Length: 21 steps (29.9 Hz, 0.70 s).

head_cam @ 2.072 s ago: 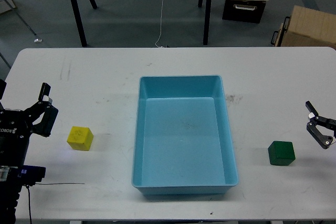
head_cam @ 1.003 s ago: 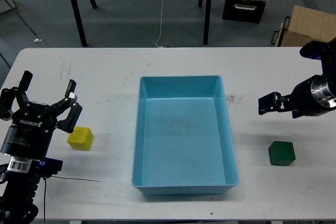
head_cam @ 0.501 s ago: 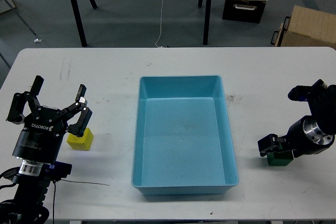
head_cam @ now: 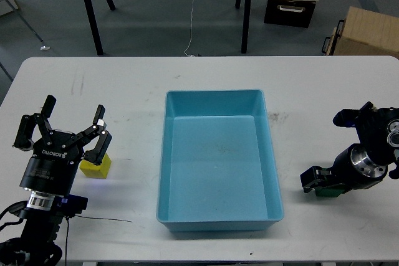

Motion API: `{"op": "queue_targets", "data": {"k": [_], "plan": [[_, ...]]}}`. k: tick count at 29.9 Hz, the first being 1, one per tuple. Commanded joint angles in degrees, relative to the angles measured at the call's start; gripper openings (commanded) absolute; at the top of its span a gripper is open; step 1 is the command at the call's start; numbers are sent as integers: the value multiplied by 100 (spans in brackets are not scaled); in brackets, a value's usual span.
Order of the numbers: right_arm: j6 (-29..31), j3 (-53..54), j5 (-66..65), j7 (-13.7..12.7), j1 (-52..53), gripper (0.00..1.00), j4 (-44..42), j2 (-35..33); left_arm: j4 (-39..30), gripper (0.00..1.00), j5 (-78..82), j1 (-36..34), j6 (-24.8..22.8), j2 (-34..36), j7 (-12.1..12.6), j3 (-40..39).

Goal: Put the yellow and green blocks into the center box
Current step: 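Lower the right gripper onto the green cube and close it, then lift the green cube and carry it over the blue bin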

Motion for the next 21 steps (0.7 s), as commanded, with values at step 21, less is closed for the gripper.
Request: {"op": "queue_targets", "data": {"k": [21], "plan": [[0, -240, 1395, 0, 2479, 0, -623, 2827, 68, 100, 96, -3, 1, 0, -26, 57]]}}
